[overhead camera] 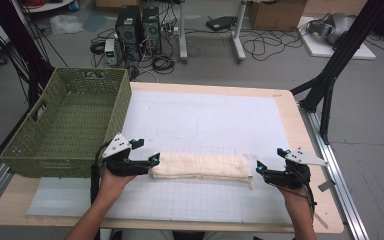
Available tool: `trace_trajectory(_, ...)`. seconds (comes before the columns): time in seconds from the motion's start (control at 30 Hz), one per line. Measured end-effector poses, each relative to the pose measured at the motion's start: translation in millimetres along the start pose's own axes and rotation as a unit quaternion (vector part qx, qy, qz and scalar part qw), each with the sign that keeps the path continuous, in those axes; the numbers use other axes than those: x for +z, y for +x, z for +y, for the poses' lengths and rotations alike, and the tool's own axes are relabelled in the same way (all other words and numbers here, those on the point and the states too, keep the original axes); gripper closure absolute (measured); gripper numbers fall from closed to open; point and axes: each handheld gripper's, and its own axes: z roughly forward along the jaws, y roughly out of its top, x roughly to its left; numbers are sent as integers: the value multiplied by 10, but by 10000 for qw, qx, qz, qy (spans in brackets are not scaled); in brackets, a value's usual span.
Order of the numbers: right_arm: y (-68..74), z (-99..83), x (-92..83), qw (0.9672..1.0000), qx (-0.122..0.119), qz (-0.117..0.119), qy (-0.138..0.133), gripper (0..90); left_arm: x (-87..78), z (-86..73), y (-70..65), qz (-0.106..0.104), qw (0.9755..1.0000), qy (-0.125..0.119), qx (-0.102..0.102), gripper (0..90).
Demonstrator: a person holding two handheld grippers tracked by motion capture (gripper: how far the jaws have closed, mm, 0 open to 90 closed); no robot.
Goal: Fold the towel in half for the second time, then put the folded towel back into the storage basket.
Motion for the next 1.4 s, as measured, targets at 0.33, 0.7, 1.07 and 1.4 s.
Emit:
trace_trajectory(0.33, 40, -4, 29, 9998, -133, 63, 100, 110, 1, -7, -2, 28, 10000, 33, 33, 180)
trace_trajectory(0.7, 29, -20, 25, 9999, -118, 50, 96, 110, 34, -14, 9, -8, 9999, 103, 6, 181)
trace_trajectory(1.07, 50, -45, 10, 9997, -165, 58, 155, 110, 71, -25, -14, -60, 9997, 233, -57, 198)
trace_trajectory(1.4, 41, -66, 22, 9996, -170, 100, 180, 110, 121, -85, 7, 1, 9974, 660, -293, 198)
